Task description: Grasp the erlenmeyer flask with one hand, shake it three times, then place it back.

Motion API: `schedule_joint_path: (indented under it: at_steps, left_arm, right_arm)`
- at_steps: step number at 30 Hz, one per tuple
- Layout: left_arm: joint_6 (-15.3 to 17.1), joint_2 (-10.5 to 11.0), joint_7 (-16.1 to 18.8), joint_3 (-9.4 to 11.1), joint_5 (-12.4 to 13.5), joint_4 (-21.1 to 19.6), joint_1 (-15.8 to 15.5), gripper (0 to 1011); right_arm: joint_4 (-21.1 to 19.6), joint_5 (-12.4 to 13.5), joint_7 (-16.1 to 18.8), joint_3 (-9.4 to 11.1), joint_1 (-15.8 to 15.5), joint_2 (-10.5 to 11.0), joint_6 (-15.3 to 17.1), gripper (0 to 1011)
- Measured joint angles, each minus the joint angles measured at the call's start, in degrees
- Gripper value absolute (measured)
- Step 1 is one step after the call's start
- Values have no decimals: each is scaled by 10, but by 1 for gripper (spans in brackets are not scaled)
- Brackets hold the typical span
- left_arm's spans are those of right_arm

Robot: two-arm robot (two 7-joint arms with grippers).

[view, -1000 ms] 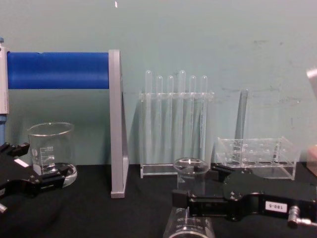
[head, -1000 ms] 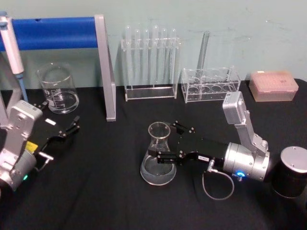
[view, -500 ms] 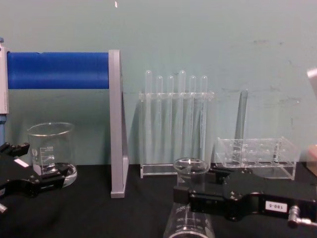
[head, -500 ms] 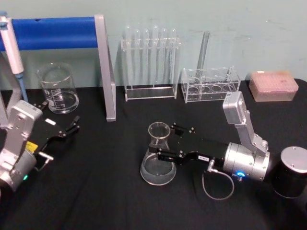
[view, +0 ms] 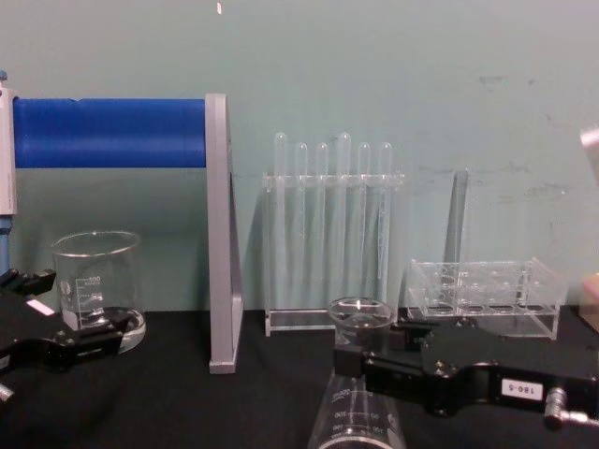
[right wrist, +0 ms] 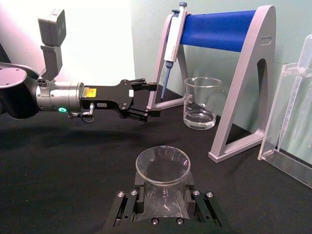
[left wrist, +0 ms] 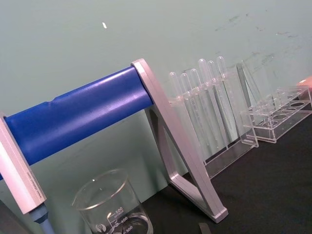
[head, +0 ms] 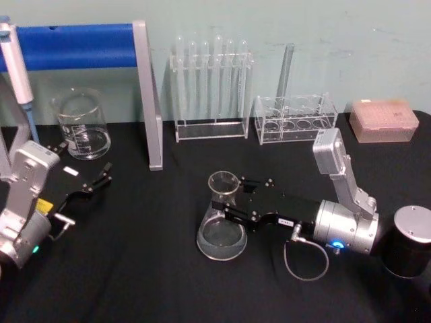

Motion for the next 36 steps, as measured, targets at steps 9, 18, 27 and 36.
schedule_joint_path:
  at_steps: [9, 18, 27, 36]
  left_arm:
    - [0, 0, 0, 0, 0, 0, 0, 1001]
    - [0, 0, 0, 0, 0, 0, 0, 1001]
    - [0, 0, 0, 0, 0, 0, 0, 1001]
    - [0, 0, 0, 0, 0, 0, 0, 1001]
  right_arm:
    - [0, 0, 0, 0, 0, 0, 0, 448]
    - [0, 2, 3, 0, 0, 0, 0, 448]
    - [-36, 23, -20, 23, -12, 3, 1, 449]
    - [-124, 37, -100, 69, -45, 17, 20, 448]
